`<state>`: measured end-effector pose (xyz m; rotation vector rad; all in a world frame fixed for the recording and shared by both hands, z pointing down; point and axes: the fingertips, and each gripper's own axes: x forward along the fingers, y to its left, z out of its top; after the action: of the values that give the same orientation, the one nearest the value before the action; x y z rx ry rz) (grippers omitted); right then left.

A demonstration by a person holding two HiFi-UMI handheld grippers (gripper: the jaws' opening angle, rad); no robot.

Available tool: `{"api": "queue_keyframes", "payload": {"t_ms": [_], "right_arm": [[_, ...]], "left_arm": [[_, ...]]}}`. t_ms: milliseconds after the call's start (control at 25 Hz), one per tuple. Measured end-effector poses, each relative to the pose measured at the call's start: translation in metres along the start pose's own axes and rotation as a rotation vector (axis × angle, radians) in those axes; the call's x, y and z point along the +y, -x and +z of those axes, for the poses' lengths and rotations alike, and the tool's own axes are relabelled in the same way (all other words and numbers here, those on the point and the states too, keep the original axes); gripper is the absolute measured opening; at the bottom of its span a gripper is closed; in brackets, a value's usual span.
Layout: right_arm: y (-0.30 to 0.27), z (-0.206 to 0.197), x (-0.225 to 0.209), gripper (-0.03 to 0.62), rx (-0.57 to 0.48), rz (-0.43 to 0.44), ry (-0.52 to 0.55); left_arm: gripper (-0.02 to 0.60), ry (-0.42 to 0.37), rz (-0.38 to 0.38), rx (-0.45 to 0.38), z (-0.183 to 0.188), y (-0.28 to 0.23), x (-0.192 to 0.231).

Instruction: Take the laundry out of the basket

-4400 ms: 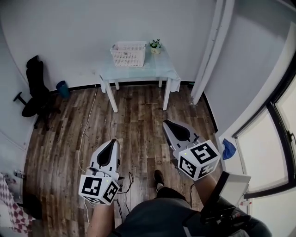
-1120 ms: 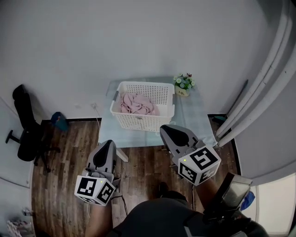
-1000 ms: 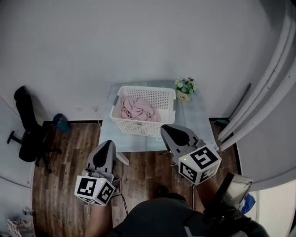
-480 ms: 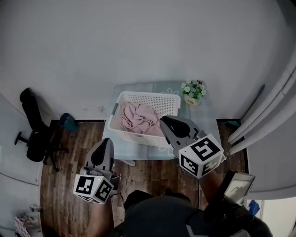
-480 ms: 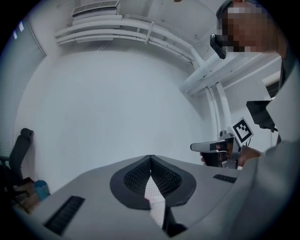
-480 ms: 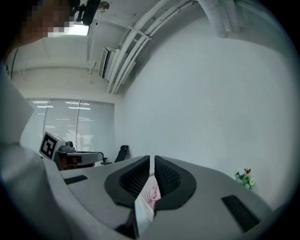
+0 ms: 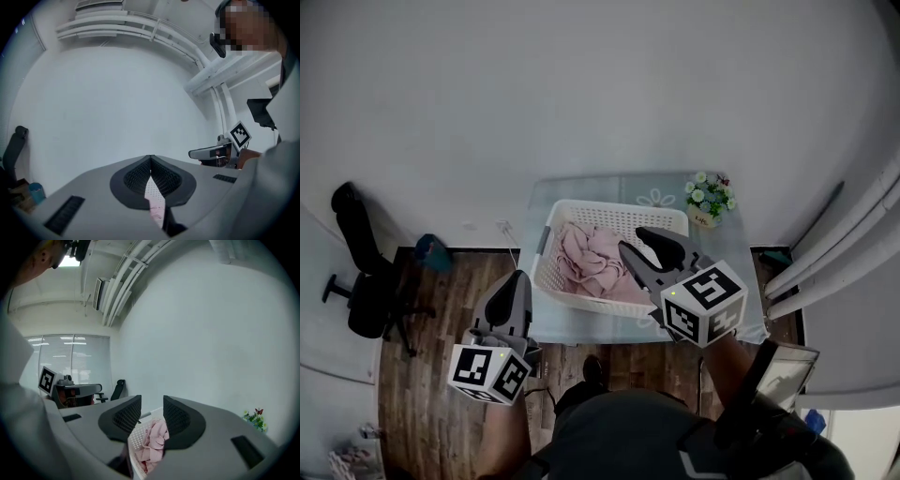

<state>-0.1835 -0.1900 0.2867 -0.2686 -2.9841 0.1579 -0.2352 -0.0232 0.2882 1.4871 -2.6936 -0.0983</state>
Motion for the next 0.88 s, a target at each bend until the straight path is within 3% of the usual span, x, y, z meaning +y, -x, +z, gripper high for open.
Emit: {"api": "queue_keyframes", "payload": {"t_ms": [200,360,640,880], "right_arm": [[-0.052,-0.021,-0.013,0.203,0.103,-0.018,-0.043],[-0.087,-0.054,-0.027,0.271,0.200,-0.037,-0.094],[-0.135,-0.135,-0.037,0.459,0.454,-0.004,-0.172],[-0.162,-0.200,-0.040,0.524,0.645,0.005,-0.233]], "left_arm": [[0.009,-0.037,-0.028,0.020,0.005,-0.028,0.045],[0.009,-0.025,-0.030,0.057,-0.008,-0.046,0.079],[0.009,0.012,-0.046,0.110,-0.032,-0.075,0.120],[0.009,0.040,-0.049,0.174,-0.065,-0.098,0.154]]}}
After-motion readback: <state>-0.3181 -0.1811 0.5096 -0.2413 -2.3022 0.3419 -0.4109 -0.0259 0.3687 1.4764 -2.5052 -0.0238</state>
